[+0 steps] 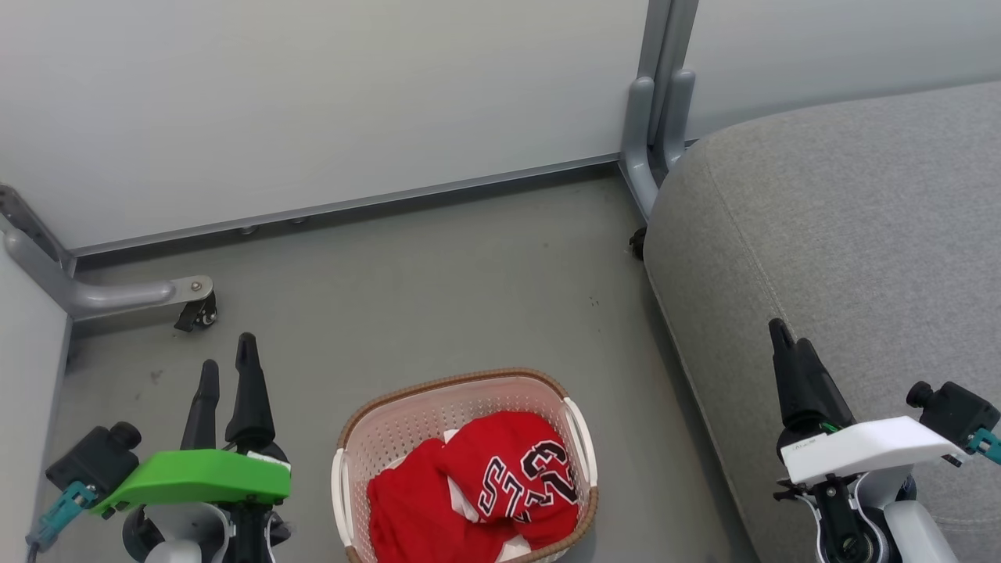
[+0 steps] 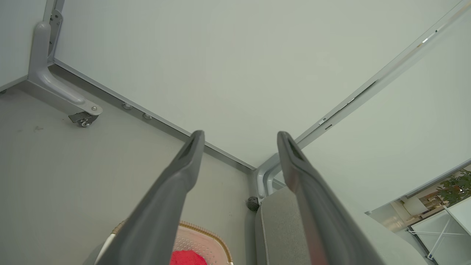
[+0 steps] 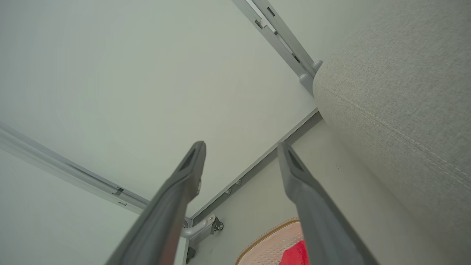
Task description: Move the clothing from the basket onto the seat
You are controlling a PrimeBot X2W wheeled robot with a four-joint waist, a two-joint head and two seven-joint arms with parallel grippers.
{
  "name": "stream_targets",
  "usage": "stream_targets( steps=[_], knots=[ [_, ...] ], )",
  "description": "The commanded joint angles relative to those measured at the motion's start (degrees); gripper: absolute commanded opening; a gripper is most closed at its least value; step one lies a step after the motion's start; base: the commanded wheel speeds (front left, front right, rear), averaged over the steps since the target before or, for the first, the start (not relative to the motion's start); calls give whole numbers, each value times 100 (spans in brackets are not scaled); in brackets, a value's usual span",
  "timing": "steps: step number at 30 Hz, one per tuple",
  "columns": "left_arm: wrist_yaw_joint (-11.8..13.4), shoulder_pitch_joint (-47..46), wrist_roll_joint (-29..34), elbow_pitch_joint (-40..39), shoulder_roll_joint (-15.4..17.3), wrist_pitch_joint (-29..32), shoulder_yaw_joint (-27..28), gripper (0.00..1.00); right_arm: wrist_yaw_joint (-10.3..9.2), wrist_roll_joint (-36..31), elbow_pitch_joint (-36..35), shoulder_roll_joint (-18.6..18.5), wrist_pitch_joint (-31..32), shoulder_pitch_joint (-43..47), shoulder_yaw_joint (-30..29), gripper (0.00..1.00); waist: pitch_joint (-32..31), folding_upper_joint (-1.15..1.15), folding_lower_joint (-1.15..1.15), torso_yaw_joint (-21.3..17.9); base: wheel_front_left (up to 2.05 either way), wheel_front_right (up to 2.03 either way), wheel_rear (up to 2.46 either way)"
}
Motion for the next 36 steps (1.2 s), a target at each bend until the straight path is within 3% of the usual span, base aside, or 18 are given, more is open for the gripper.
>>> stream_targets(
  steps=[1,13,36],
  knots=[
    [42,-144,246,-89,44,-59,-31,100,2,-203,-98,-35,-69,-148,14,100,2,0,0,3,0,0,0],
    [241,-119,1525,-32,51,-254,-232,100,2,-1332,-61,-37,-261,-176,77,100,15,0,0,30,0,0,0],
    [335,-86,2901,30,67,-584,-465,100,3,-2688,74,-41,-572,-181,213,100,24,0,0,77,0,0,0]
  ],
)
